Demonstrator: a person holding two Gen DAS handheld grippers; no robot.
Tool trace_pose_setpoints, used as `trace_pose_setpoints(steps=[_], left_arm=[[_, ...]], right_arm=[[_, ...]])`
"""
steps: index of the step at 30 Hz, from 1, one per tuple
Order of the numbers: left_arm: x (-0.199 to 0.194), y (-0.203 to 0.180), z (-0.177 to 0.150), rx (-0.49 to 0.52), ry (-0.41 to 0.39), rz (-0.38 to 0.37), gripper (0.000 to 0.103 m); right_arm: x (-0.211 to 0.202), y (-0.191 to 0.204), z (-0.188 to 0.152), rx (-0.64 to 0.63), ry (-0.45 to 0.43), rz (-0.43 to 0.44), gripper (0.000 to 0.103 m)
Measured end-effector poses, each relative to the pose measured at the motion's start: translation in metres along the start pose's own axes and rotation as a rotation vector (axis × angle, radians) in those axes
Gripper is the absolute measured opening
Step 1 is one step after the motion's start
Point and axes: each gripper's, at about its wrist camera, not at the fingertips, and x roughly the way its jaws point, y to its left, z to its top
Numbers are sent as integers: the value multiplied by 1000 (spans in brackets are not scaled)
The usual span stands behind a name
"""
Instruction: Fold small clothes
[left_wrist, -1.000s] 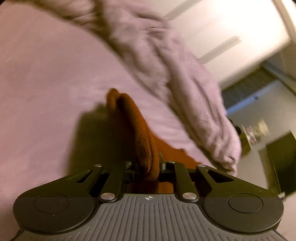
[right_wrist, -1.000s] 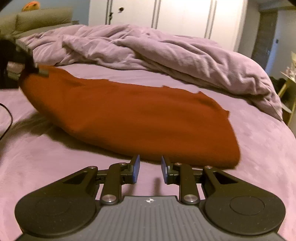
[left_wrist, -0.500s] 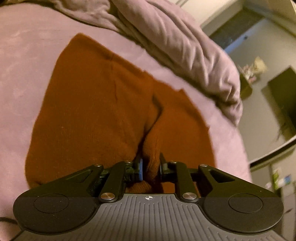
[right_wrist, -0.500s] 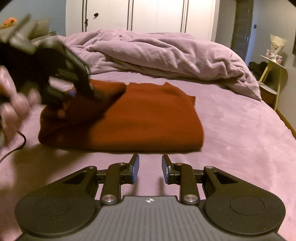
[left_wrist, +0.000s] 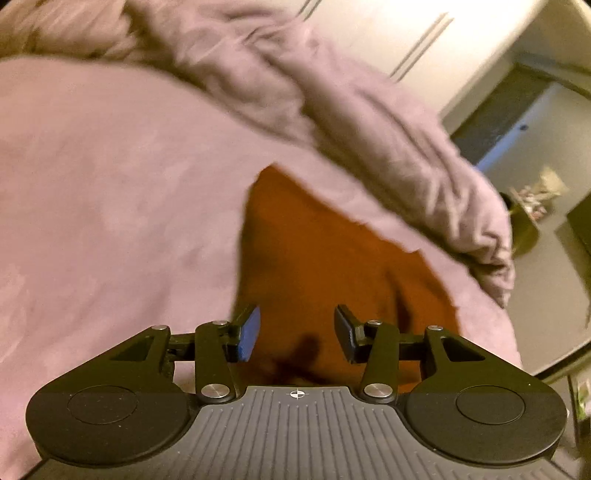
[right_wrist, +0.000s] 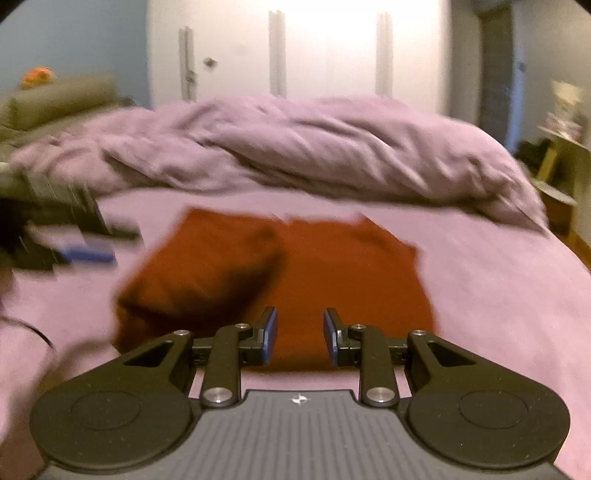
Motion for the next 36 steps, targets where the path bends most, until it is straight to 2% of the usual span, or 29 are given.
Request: trace_pose_setpoints(steps=[3,6,9,12,15,18,21,23,28,29,30,31,34,36], left_arm=[[20,4,-1,-7,59,20,49],[34,3,-9,15,90,26,52],[38,1,-11,55,95,30,56],[30,10,-15,67,111,-2,61],[29,17,-15,52,106,-7,63],[29,19,-16,23,113,-18,63],[28,17,-17,34,108,-12,64],[28,16,-17,36,110,-13,64],[27,19,-17,23,111,-9,67],[25,19,-16,17,108,-10,67],[22,17,-16,19,104,-14,67],[18,14,-15,23,96,-17,67],[7,5,-9,22,69,-42,67],[5,-3,-5,38,60,-46,67]], right_arm=[[9,25,21,-63,-73,68,22],[26,40,31,-101,-66,114,21],[58,38,22,-122,50,83,14],[92,13,0,-83,231,6,12],[84,-20,0,91,225,53,13],[74,-40,13,261,183,140,16],[77,-42,24,362,174,276,27],[88,-39,31,379,213,336,44],[130,-31,31,448,322,384,47],[133,-30,31,458,318,380,41],[132,-29,31,449,305,368,30],[128,-28,32,441,276,355,10],[109,-26,38,361,186,309,9],[101,-26,41,305,156,275,8]])
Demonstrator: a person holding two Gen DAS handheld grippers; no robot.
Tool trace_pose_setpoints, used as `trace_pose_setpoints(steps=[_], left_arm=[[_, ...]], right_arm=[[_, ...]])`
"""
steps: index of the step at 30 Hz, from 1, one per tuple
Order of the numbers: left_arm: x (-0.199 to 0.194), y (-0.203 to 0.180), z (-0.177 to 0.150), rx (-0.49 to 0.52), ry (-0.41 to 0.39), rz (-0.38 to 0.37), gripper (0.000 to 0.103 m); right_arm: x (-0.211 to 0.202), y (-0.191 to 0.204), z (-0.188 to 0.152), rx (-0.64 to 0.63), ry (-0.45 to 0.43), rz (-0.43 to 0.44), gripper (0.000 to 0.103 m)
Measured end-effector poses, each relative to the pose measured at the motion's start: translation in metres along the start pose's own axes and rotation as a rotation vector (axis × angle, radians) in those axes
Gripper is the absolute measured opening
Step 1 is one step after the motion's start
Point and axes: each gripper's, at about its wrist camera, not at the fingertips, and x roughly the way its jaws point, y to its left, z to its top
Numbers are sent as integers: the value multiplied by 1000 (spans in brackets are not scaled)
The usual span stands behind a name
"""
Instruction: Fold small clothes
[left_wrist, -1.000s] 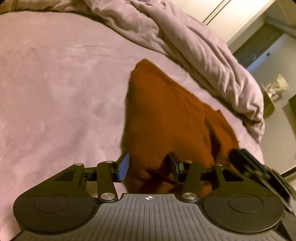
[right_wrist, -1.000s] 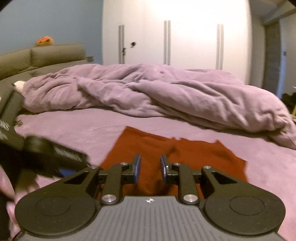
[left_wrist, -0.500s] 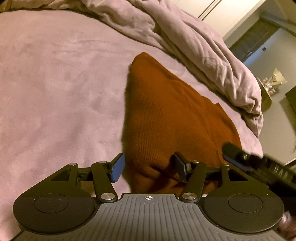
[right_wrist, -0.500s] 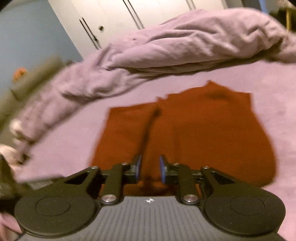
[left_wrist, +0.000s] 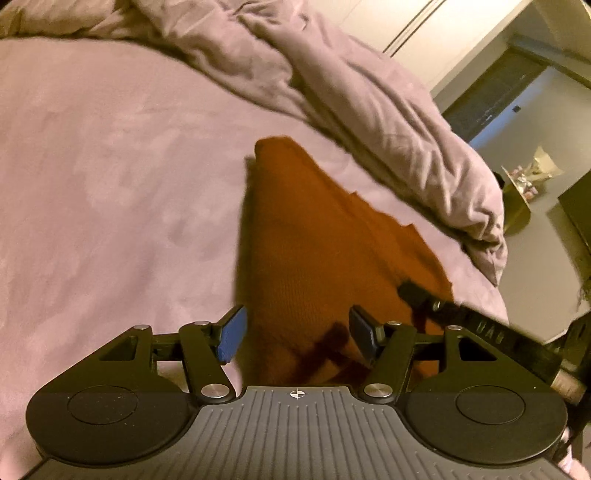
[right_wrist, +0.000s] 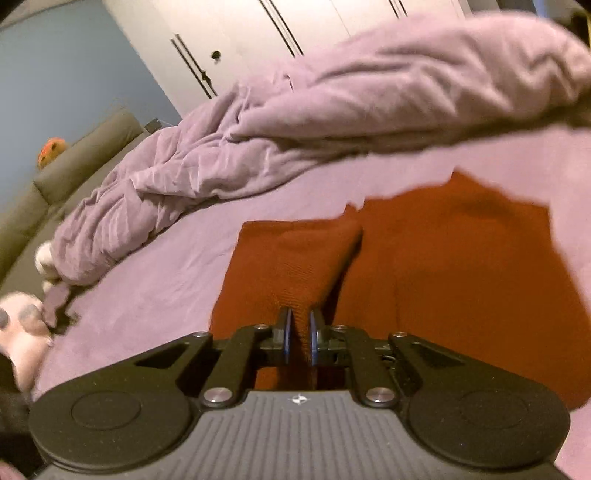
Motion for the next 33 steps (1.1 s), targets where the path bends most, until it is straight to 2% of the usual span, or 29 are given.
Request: trace_pose_setpoints(steps=[3,6,7,9,10,11,13,15,16,17,20,22,24,26,28,30,31,33], left_arm=[[16,-9,0,38,46,31,67],[41,-4,-7,24,121,39,74],[44,-2,-8,14,128,31,78],[45,1,-10,3,123,30,78],[45,2,-9,4,119,29,78],[45,2,-9,6,118,29,78],[47,1,-9,5,120,30,78],[47,2,-9,6,120,30,78],[47,1,-10,8,120,31,78],[46,2,-9,11,122,28,78],[48,0,-11,14,126,28,80],[50,1,-11,15,128,27,81],[50,1,-11,11,129,25,81],[50,1,-12,12,130,25,81],[51,1,-14,17,133,26,84],[52,0,-15,23,142,30,86],[52,0,-16,23,145,34,86],[46,-4,-17,27,143,47,86]], right_arm=[[-9,-9,-2,-17,-7,-49,8],[-4,-25,-11,-9,28,-97,9],[0,-29,-13,-5,50,-101,10],[2,-34,-14,10,67,-104,11],[-3,-35,-12,19,50,-91,17],[-8,-38,-9,31,37,-87,30],[-11,-46,-3,57,30,-76,40],[-7,-57,1,111,58,-37,46],[-1,-63,2,144,89,7,53],[4,-65,2,161,113,25,54],[9,-58,4,135,115,51,50],[9,-49,6,99,100,77,41],[13,-44,9,87,105,64,41],[19,-45,9,97,116,70,47],[26,-47,10,120,140,79,48],[30,-41,13,96,139,45,39],[30,-35,14,57,129,10,18],[27,-15,16,-82,104,-74,15]])
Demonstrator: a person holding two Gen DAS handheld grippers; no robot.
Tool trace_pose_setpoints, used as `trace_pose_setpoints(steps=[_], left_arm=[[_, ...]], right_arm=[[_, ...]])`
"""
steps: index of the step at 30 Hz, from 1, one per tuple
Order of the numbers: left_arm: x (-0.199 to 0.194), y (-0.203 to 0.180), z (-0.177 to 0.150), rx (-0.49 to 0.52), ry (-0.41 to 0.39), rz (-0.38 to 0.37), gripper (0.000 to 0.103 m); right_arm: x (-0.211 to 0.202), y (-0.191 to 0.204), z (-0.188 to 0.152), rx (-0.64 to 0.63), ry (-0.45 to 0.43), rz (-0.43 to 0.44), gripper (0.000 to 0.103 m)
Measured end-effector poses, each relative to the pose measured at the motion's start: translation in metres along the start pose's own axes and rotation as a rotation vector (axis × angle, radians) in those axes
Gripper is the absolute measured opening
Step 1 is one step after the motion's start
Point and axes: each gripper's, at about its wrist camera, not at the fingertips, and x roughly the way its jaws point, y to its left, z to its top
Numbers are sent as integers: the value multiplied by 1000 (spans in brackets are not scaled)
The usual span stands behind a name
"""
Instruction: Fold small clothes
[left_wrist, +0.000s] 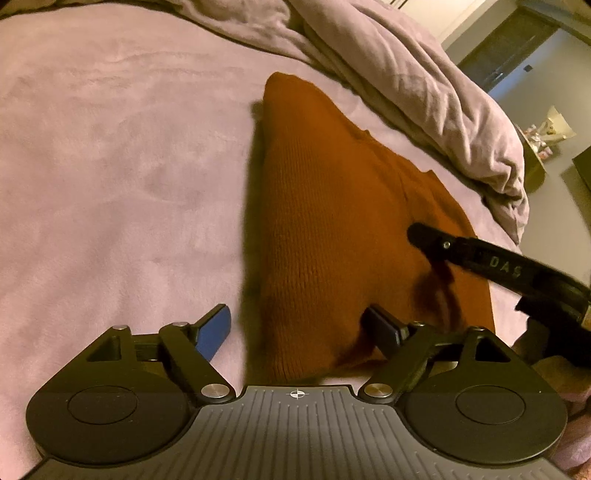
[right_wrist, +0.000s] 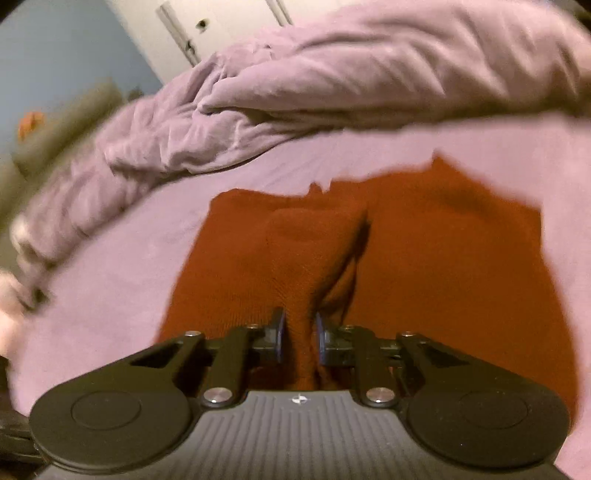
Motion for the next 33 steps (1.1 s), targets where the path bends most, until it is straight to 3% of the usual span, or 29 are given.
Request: trace_pose_setpoints(steps=[3,7,11,14,17,19,24,28,31,33], left_arm=[[-12,-9,-4,29,-12,14,85],[-23,-22,-8,65,-24,-15,88],[-20,-39,-11,114,-14,-23,88],[-9,-45,-15,120,20,-27,88],[2,-48,-20,134,48,-3,88],[7,-46,-22,145,65,30,88],[9,-39,-25,124,69,31,88],[5,-35,-25,104,62,26,88],[-2,-30,-25,71,55,21,88],[-9,-25,-26,59,50,26,88]], right_arm=[[-13,32,1,-251,-51,-104,13],[-48,54,2,-483,-222,-256,12],[-59,35,-7,-544,-298,-440,12],[-47,0,-17,-472,-228,-512,13],[-30,-37,-29,-376,-93,-442,17],[-37,-46,-27,-331,-116,-442,27],[-86,-48,-24,-119,-195,-371,35],[-111,-58,-53,126,-165,-160,40],[-104,-57,-76,303,-122,47,40],[-91,-53,-85,381,-108,133,40]])
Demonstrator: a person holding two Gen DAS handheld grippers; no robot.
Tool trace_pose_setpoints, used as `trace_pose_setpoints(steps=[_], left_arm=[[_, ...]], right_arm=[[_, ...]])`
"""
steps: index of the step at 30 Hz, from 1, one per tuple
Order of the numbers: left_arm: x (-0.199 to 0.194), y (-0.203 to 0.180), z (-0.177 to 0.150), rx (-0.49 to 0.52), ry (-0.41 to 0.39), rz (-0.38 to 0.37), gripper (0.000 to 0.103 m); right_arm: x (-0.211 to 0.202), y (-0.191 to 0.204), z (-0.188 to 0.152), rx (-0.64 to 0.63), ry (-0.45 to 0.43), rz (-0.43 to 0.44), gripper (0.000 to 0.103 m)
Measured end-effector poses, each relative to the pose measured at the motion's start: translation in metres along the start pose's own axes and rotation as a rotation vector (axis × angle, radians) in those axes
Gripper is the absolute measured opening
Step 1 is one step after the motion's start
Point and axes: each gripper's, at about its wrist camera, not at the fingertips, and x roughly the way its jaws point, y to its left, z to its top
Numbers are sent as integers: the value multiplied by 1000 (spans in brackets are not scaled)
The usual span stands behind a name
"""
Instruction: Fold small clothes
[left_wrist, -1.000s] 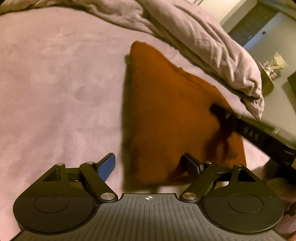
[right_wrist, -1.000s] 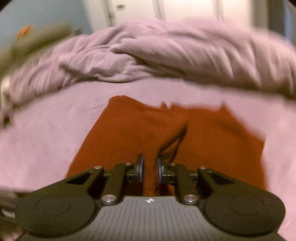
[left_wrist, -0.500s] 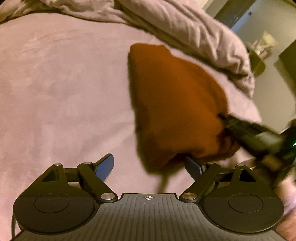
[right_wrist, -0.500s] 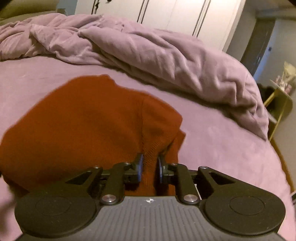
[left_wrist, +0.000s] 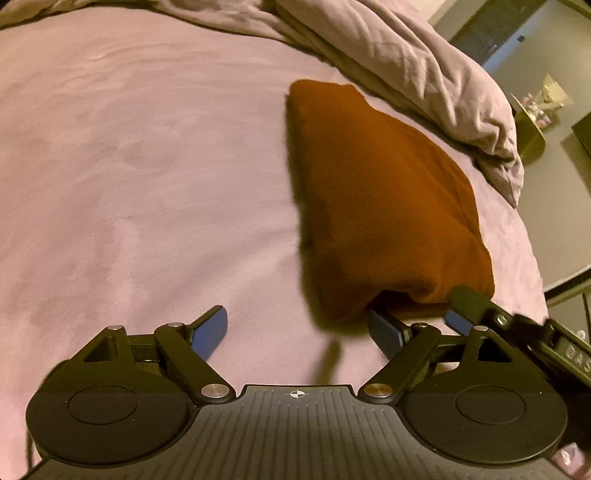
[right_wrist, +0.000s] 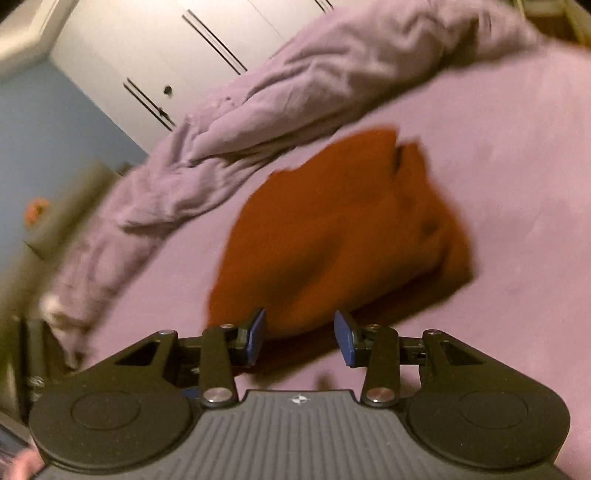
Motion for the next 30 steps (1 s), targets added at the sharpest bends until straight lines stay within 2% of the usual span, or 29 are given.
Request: trace_pose_setpoints(steps=[5,8,9,10,12,14,15,16,18,20,21,22,24,25,26,28,30], left_arm=[[-23,21,1,-19,-47,34,89],[-29,35,7,-61,-64,58,89],[-31,39,9,-76,-66,61,89],[-32,41,12,-87,-69,59,89],[-36,44,16,-104,-82,42,89],[-35,43,20,-105,-90,26,89],[-33,40,23,-102,-90,22,89],[-31,36,24,-98,-90,16,89],[-24,29,29,-84,-87,-8,89],[-18,21,33,-59,-83,-26,91],[-15,15,36,-35,-86,-38,92],[-12,12,38,-15,-92,-47,92],[-6,5,44,22,-110,-61,93],[-2,3,47,29,-117,-81,94],[4,2,52,23,-118,-108,94],[20,1,61,-4,-94,-161,94],[39,3,69,-46,-54,-196,93]], right_arm=[[29,17,-5,68,13,104,40],[46,28,-5,32,-10,76,39],[49,31,-6,25,-25,73,37],[51,32,-7,28,-35,89,27],[53,30,-4,79,-22,141,20],[50,20,-5,156,-17,230,11],[50,12,-6,195,-10,255,10],[51,6,-7,210,2,232,10],[47,7,-9,100,-5,123,10],[40,19,-10,-115,-17,-94,2],[35,19,-9,-172,-11,-137,2],[27,15,-7,-180,2,-112,3],[7,6,1,-205,19,-22,8],[-3,3,6,-230,12,-9,20],[-12,0,15,-243,-6,-14,38],[-22,-12,33,-234,-46,-30,56],[-22,-31,53,-187,-58,-63,57]])
